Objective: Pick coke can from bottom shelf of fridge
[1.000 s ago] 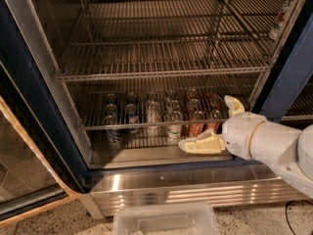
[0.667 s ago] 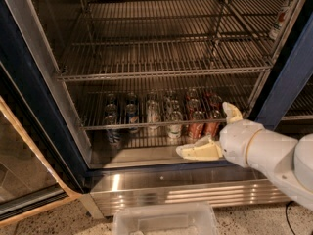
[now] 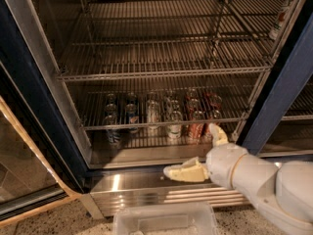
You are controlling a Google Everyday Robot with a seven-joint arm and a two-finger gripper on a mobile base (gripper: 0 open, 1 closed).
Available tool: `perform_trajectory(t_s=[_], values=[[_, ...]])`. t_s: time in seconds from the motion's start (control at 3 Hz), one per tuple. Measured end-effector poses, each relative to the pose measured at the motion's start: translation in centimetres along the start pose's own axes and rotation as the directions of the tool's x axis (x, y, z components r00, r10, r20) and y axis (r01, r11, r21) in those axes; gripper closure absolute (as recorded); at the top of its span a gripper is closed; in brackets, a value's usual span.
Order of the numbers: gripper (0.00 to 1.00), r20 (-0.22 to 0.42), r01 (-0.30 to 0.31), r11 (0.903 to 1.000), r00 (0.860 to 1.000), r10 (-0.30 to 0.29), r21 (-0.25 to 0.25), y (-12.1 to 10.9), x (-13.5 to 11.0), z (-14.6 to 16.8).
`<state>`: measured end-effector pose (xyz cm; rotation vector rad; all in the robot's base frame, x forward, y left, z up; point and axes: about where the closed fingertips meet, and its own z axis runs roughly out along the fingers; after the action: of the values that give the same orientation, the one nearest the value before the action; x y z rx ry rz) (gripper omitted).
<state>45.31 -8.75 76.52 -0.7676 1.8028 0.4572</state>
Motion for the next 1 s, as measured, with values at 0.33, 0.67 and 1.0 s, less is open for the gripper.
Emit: perform_trajectory(t_s=[0.33, 0.67, 1.0], values=[[0.0, -0.005, -0.04, 0.9988, 0.999, 0.039, -0.03, 1.5, 1.8, 1.5], [0.0, -0.006, -0.04, 0.9988, 0.999, 0.04, -0.03, 1.5, 1.8, 1.5], [0.0, -0.036, -0.066, 0.9976, 0.997, 0.065, -0.02, 2.2, 4.0, 1.2]])
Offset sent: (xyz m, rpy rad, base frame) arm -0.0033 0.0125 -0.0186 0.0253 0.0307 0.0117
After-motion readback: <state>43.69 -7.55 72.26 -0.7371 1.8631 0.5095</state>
